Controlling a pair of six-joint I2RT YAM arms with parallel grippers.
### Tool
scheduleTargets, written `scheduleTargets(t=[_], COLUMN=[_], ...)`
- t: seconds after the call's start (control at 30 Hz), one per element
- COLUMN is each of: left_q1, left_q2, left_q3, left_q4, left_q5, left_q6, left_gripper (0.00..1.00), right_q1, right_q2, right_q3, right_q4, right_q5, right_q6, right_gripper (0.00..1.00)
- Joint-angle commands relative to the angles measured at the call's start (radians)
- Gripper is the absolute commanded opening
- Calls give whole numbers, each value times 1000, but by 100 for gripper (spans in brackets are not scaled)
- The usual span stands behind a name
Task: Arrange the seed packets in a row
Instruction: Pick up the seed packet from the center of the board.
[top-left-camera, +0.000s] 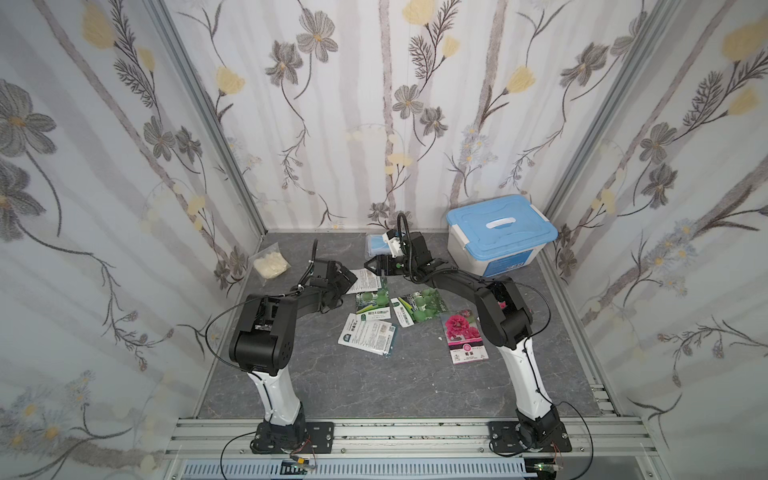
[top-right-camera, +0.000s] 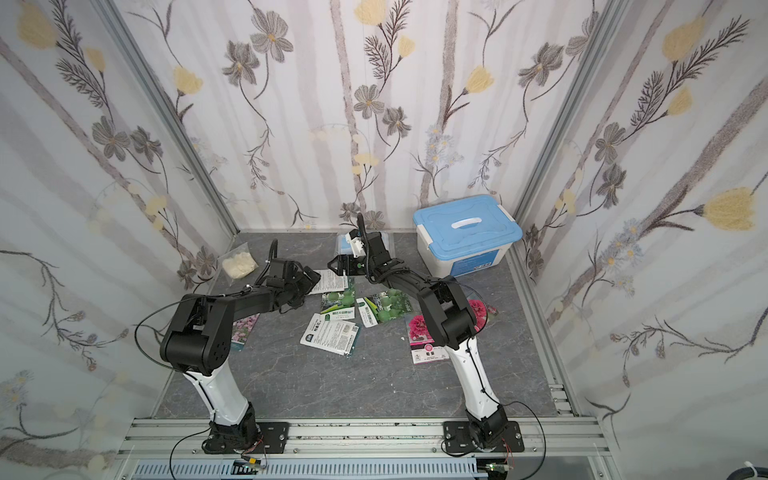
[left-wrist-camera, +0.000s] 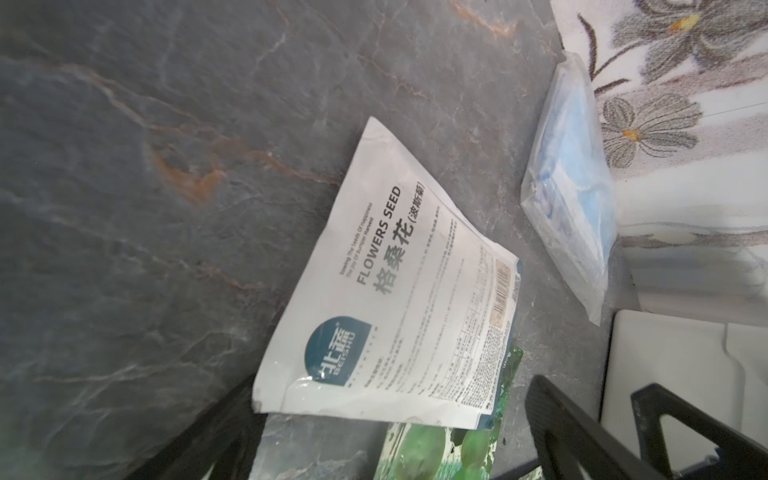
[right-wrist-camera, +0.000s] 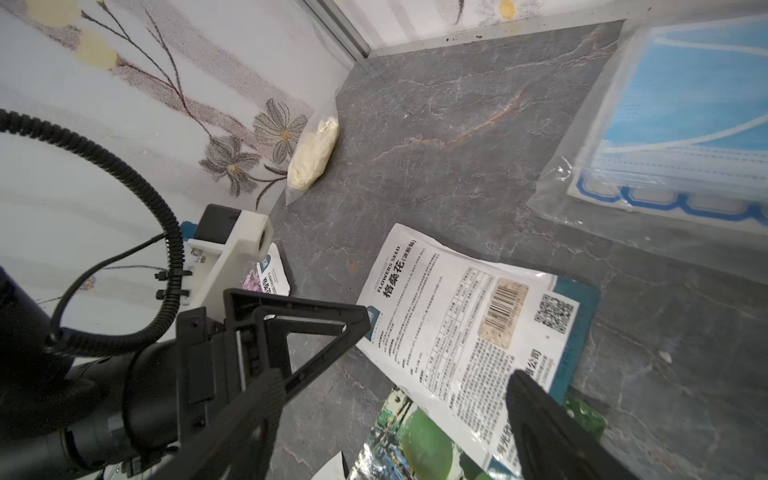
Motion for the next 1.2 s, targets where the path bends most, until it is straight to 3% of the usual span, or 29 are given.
scheduleTargets(t=[0.0,0.2,0.57,0.83,1.17], left_q1=[-2,-7,-24,-34,-57], left_q2=[15,-28,-45,-10,39], left_q3=[-14,-35,-34,-42,-62], left_q4=[-65,-67,-46,25,165], left_q5=[5,-16,-38,-44,-64], left_q6=[-13,6,29,26,14], left_gripper=[99,98,96,95,85], right_q1=[4,9,17,18,21], right_q2=[65,145,158,134,131], right_q3=[73,118,80,68,67], right_q4=[11,83,34,-41,-119], right_q5=[-66,-67,32,55,52], right_q6=[66,200,400,434,535], right_gripper=[85,83,82,82,81])
